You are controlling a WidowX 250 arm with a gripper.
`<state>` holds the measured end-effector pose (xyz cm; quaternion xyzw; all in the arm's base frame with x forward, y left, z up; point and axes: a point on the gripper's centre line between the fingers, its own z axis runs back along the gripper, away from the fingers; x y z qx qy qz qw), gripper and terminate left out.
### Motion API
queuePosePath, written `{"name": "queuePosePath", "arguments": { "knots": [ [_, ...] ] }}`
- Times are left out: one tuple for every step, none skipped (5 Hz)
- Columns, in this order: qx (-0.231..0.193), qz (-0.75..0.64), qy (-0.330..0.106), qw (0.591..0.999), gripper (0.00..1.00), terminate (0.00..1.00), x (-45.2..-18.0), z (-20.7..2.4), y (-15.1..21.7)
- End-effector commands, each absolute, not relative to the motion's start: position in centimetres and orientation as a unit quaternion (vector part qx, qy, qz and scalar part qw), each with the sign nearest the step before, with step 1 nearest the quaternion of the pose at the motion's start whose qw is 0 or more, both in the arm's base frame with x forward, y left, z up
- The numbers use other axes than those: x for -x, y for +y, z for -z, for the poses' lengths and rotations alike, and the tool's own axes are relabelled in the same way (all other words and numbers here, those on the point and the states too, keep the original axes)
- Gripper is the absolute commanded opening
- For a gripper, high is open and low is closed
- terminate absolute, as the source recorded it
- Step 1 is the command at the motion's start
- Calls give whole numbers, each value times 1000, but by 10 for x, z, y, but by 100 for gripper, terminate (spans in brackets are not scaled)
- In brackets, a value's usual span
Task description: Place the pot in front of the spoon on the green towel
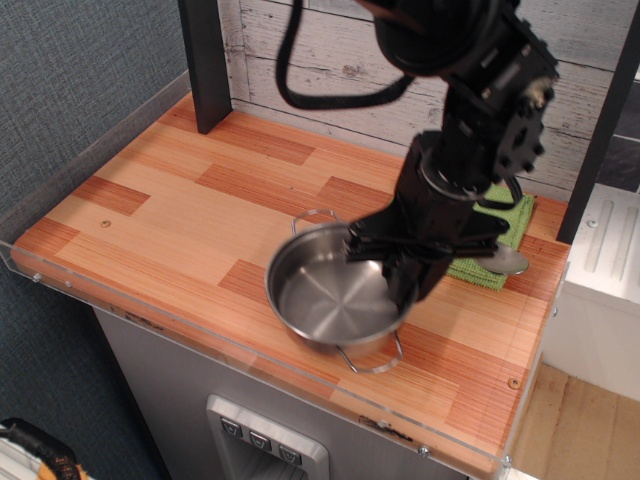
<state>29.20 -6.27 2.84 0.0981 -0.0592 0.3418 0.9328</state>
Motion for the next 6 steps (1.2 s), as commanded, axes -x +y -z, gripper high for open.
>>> {"name": "queuePosePath", "arguments": {
  "knots": [
    [-76, -374, -71, 921, 0, 0, -309, -22, -87],
    [-80, -373, -66, 922, 0, 0, -310, -19, -92],
    [-83, -367, -69, 924, 100, 0, -308, -19, -87],
    [-65, -364, -62, 927, 100, 0, -306, -20, -78],
    [-65, -363, -77, 926, 100, 0, -307, -29, -74],
    [-60, -356, -82, 929, 100, 0, -305, -47, -70]
  ]
}}
